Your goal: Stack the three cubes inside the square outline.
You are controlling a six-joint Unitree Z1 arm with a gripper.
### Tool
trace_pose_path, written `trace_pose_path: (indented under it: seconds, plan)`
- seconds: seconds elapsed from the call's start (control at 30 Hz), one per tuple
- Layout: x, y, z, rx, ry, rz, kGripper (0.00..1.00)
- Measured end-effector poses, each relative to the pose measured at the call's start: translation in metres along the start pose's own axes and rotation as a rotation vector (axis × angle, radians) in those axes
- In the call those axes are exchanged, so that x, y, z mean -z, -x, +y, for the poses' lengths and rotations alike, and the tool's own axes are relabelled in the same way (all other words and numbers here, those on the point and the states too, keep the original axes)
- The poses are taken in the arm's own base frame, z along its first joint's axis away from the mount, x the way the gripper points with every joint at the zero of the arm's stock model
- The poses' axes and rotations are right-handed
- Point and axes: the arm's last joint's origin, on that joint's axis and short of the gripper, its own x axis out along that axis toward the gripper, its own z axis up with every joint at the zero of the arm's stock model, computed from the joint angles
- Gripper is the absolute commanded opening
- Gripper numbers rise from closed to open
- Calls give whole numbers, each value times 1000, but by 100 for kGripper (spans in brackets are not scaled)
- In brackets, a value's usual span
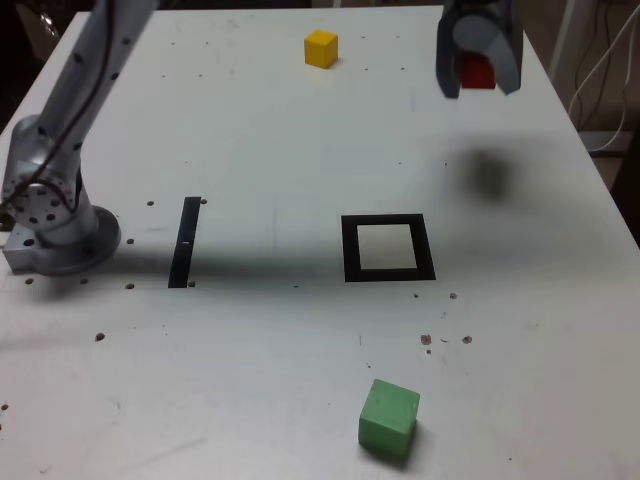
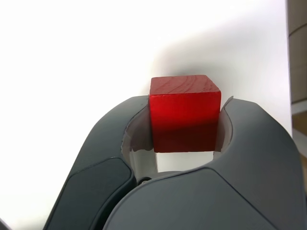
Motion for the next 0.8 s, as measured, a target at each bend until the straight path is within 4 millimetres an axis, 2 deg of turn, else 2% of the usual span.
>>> trace_pose_path:
  seconds: [0.2,0.43,0.5,0.73,0.8]
  plan:
    - [19,22,-54,33,38,-11,20]
    - [62,41,-110,62,59,17,20]
    - [73,36,-123,74,57,53,20]
    - [99,-7,-173,96,57,222,20]
    - [99,-11,-183,94,62,228,20]
